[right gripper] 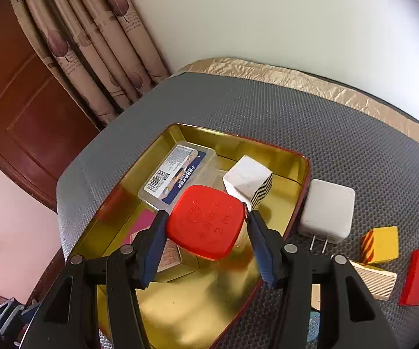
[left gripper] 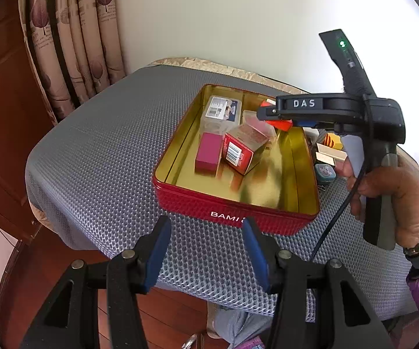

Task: Organize rigid objects
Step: 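Lower the red rounded block into the tin and open the right gripper, then grasp the blue cartoon tin with the left gripper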

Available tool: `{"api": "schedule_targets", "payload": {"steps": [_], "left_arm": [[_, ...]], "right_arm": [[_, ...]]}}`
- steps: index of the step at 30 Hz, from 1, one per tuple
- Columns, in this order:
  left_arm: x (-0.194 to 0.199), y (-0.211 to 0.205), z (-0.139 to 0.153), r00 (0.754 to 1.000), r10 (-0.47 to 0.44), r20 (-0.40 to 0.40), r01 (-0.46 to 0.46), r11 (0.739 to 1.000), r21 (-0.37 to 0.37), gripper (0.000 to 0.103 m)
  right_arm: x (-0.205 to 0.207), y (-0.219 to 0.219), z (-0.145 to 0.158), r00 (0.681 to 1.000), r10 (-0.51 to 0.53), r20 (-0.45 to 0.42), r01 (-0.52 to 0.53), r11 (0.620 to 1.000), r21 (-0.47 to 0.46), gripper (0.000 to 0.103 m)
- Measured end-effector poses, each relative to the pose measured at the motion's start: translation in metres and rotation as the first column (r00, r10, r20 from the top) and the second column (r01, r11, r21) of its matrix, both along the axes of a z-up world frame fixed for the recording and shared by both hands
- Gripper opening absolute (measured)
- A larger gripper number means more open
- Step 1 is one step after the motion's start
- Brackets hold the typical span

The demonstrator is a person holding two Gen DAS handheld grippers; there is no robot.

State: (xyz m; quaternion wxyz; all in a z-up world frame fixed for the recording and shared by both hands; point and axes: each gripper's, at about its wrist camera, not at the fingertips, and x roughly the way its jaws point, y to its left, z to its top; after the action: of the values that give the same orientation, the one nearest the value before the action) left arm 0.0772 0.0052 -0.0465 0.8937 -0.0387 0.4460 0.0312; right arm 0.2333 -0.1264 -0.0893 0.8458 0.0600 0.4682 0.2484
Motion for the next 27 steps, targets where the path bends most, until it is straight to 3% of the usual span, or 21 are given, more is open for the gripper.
{"api": "schedule_targets", "payload": {"steps": [6,12,13,15,18,20,22,27], "left_arm": [[0.001,0.001,-0.001,1.000,0.007,-0.002,-0.007,1.000,0.013,0.052],[0.001,-0.001,-0.003,1.000,0.012,-0.001,-0.012,0.999,0.045,0.052],[0.000,-0.002,-0.003,1.000,0.012,0.003,-0.012,0.999,0.049,0.052],[-0.002,-0.006,-0.001,1.000,0.000,0.020,-0.001,0.998,0.062,0.052],[-0.006,-0.015,0.002,0.998,-0.055,0.037,0.053,0.997,0.059,0.052],[-0.010,-0.027,0.005,0.992,-0.116,0.048,0.114,0.992,0.052,0.052],[-0.011,-0.037,0.007,0.984,-0.174,0.043,0.172,0.985,0.033,0.052],[-0.013,-0.072,0.015,0.953,-0.301,0.043,0.299,0.953,0.043,0.052]], "right_arm": [[0.002,0.001,-0.004,1.000,-0.009,0.002,0.009,1.000,-0.010,0.056],[-0.012,-0.024,0.018,0.996,-0.061,0.058,0.057,0.996,0.070,0.060],[-0.017,-0.031,0.023,0.994,-0.077,0.075,0.071,0.995,0.075,0.061],[-0.037,-0.056,0.034,0.981,-0.141,0.134,0.132,0.989,0.072,0.074],[-0.075,-0.107,0.033,0.941,-0.248,0.230,0.263,0.964,-0.036,0.079],[-0.094,-0.141,0.022,0.926,-0.289,0.243,0.324,0.939,-0.117,0.079],[-0.110,-0.178,0.004,0.913,-0.337,0.229,0.383,0.901,-0.204,0.079],[-0.145,-0.249,-0.034,0.881,-0.443,0.167,0.473,0.837,-0.275,0.079]]}}
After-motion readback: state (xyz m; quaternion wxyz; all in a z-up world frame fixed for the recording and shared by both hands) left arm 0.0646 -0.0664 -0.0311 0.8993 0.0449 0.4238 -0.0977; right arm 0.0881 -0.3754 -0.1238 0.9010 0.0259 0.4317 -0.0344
